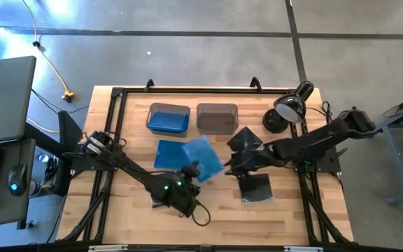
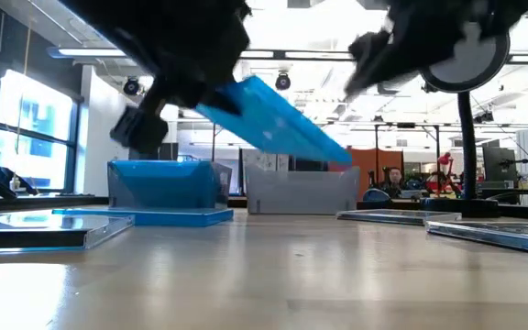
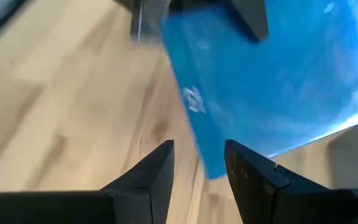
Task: Pick & place jewel cases by type
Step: Put the right blue CD case into the left black bin
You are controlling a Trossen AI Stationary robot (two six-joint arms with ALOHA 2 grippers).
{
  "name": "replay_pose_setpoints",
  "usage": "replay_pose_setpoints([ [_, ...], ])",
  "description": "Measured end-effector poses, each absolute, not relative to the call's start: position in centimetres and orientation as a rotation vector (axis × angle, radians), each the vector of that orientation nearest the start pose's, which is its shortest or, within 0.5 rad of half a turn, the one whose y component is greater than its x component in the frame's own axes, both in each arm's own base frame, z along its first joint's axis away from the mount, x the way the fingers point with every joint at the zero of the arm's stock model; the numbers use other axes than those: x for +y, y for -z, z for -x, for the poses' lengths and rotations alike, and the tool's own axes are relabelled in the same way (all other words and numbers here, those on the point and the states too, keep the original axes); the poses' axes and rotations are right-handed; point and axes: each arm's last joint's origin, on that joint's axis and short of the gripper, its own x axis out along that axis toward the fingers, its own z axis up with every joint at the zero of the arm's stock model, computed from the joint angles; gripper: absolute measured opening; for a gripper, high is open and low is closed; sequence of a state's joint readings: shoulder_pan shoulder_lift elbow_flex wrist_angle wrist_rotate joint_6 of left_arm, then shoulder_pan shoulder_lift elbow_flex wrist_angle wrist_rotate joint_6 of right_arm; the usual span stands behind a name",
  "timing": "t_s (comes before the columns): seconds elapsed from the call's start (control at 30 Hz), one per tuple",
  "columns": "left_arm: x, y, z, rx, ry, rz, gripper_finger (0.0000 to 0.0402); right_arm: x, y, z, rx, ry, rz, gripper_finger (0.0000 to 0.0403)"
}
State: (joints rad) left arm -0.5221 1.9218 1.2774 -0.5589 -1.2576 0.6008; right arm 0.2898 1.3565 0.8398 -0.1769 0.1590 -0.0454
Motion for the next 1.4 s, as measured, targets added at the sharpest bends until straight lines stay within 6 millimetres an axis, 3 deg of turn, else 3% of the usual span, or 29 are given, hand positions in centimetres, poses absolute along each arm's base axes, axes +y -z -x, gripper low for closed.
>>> replay_pose_setpoints([
  [0.17, -15.2, -20.9, -31.9, 0.964, -0.527, -1.475, 0.0023, 8.7, -26.3, -25.2, 0.515, -0.109, 0.212, 0.0138],
  [0.3, -14.0, -23.7, -30.0, 0.93, -0.575, -1.361, 0.0014, 9.4, -27.6, -24.3, 0.441, -0.1, 0.216, 0.0138],
  [0.5, -10.7, -26.8, -26.8, 0.995, -0.594, -0.998, 0.0021, 10.1, -27.7, -24.0, 0.43, -0.109, 0.224, 0.0138],
  [0.7, -6.4, -27.9, -23.9, 1.255, -0.707, -0.677, 0.0025, 10.1, -27.6, -24.2, 0.429, -0.099, 0.227, 0.0138],
  [0.87, -3.6, -27.6, -24.2, 1.371, -0.776, -0.547, 0.0026, 10.1, -27.5, -24.2, 0.429, -0.095, 0.228, 0.0138],
  [1.13, -0.4, -26.6, -27.1, 1.39, -0.671, -0.551, 0.0027, 10.1, -27.5, -24.2, 0.427, -0.096, 0.227, 0.0138],
  [1.4, 2.6, -24.7, -28.3, 1.535, -0.592, -0.497, 0.0027, 10.1, -27.4, -24.2, 0.434, -0.096, 0.23, 0.0138],
])
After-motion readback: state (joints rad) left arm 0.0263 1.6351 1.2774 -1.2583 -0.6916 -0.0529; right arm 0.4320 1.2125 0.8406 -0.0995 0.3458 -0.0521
